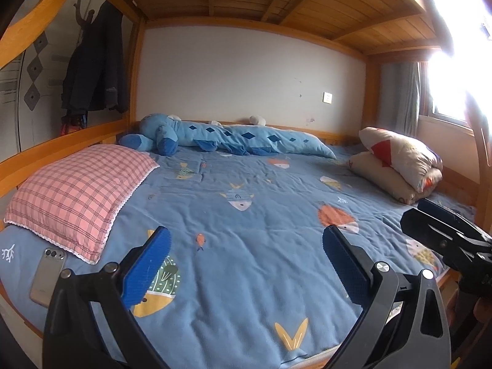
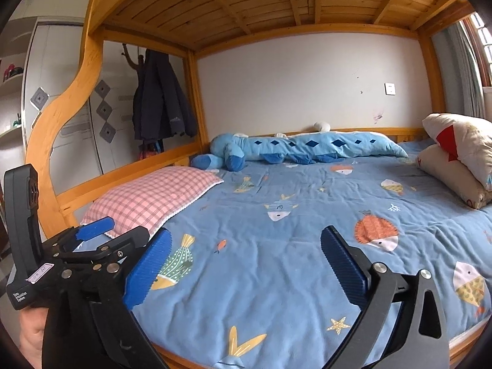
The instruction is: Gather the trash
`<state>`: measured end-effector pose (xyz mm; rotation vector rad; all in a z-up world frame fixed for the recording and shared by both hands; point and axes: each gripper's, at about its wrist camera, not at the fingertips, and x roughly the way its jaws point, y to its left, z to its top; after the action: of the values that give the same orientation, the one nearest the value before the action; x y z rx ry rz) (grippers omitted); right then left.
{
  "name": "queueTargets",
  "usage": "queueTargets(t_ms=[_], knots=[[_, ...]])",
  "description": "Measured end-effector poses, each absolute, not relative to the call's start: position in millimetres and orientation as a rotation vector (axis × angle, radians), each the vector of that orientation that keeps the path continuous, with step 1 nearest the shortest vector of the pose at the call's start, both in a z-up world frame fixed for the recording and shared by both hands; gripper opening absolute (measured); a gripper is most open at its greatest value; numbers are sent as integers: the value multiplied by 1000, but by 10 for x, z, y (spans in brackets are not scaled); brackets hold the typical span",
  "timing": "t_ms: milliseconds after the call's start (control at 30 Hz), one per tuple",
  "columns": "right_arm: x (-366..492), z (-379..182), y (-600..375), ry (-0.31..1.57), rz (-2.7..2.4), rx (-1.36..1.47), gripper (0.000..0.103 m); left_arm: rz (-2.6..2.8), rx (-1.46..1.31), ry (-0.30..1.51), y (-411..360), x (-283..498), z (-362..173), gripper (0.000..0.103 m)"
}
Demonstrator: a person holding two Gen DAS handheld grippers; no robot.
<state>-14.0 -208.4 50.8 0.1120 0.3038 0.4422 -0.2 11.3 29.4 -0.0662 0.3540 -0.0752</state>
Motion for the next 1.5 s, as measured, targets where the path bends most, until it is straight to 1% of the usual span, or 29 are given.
queueTargets(t_ms=[1500], knots=[[-150, 449, -2049, 317, 450, 135, 94, -38, -44, 357, 119, 31, 284, 99]])
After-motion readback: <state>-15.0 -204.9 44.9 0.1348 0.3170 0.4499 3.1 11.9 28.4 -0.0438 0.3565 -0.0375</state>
